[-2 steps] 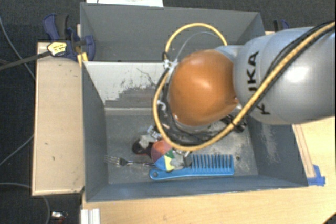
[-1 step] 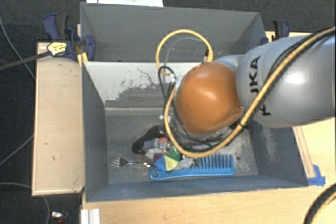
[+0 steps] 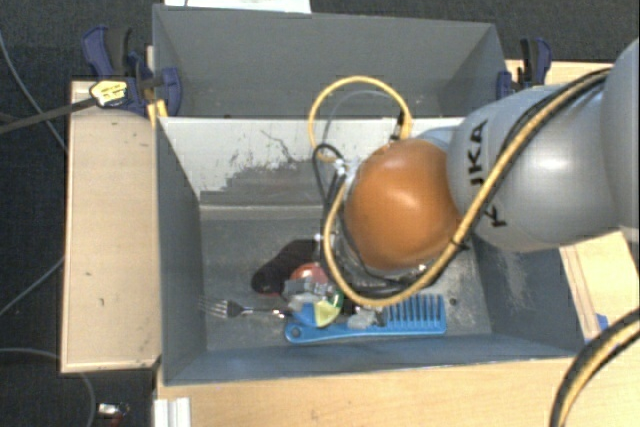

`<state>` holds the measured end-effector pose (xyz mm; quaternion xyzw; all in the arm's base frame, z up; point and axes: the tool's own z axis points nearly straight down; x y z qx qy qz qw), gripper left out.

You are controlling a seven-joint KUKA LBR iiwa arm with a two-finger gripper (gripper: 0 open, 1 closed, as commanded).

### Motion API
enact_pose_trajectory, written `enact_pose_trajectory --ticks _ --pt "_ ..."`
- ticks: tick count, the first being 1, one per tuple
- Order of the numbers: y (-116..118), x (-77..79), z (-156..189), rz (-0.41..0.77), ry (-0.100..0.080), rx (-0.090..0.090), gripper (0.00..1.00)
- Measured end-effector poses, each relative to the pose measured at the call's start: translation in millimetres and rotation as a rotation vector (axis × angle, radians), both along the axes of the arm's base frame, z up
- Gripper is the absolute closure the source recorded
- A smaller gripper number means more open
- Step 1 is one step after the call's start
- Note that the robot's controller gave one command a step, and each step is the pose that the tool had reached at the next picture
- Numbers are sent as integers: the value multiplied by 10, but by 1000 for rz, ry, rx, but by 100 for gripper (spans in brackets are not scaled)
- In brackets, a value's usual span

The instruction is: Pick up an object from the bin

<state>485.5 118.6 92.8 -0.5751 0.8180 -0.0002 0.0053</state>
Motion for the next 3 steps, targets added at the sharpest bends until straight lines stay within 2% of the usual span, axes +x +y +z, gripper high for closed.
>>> enact_pose_trajectory --ticks 1,2,3 --pt "-82 1 42 235 0 -1 0" --pt "-222 41 -89 717 -5 -4 0" --pt "-260 -32 -166 694 -4 -4 0"
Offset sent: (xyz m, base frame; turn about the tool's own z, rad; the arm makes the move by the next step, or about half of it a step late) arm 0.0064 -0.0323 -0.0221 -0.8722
